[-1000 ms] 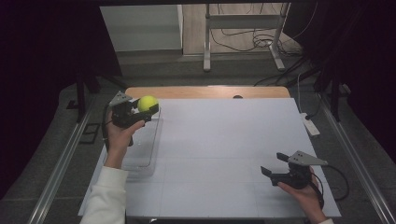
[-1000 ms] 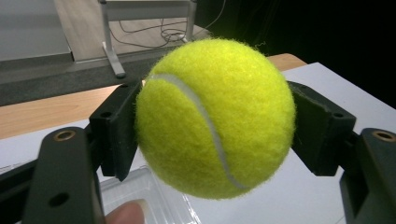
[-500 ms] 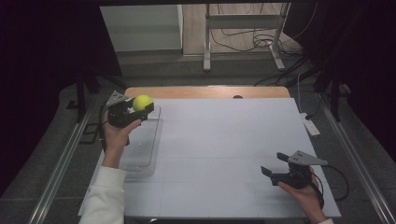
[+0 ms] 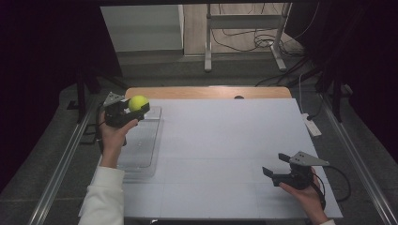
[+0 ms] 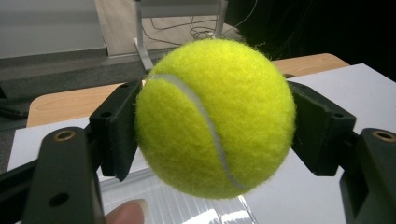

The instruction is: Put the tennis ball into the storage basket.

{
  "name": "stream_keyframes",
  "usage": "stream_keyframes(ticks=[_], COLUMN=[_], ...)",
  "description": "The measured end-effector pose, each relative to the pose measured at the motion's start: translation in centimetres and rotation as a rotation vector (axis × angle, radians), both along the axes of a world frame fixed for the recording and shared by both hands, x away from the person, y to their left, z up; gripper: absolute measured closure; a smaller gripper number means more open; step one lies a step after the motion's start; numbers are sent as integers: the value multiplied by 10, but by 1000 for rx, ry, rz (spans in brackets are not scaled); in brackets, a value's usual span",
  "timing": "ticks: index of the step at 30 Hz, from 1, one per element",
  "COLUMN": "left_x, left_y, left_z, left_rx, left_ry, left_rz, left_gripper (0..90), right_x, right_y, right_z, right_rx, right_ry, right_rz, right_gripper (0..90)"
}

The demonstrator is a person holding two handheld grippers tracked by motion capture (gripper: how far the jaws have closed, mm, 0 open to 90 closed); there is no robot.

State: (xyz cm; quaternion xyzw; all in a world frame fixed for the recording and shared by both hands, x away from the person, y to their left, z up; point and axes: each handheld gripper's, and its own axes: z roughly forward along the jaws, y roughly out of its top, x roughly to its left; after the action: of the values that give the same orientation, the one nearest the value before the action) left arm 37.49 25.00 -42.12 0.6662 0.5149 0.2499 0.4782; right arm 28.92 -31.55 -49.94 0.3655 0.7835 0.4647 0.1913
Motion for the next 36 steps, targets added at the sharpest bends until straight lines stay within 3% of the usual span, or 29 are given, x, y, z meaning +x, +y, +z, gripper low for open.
stream_keyframes(ticks=[19, 36], left_x=[13, 26], left_y=[11, 20], left_z=[-12, -21], left_rx=[13, 34], left_ry=[50, 125], left_rz=[64, 99], left_gripper=[269, 269], right_x=[1, 1], right_y=[-2, -2], right_z=[1, 1], right_rx=[9, 12], right_ry=[5, 4], right_rz=[-5, -6], right_gripper=[127, 127])
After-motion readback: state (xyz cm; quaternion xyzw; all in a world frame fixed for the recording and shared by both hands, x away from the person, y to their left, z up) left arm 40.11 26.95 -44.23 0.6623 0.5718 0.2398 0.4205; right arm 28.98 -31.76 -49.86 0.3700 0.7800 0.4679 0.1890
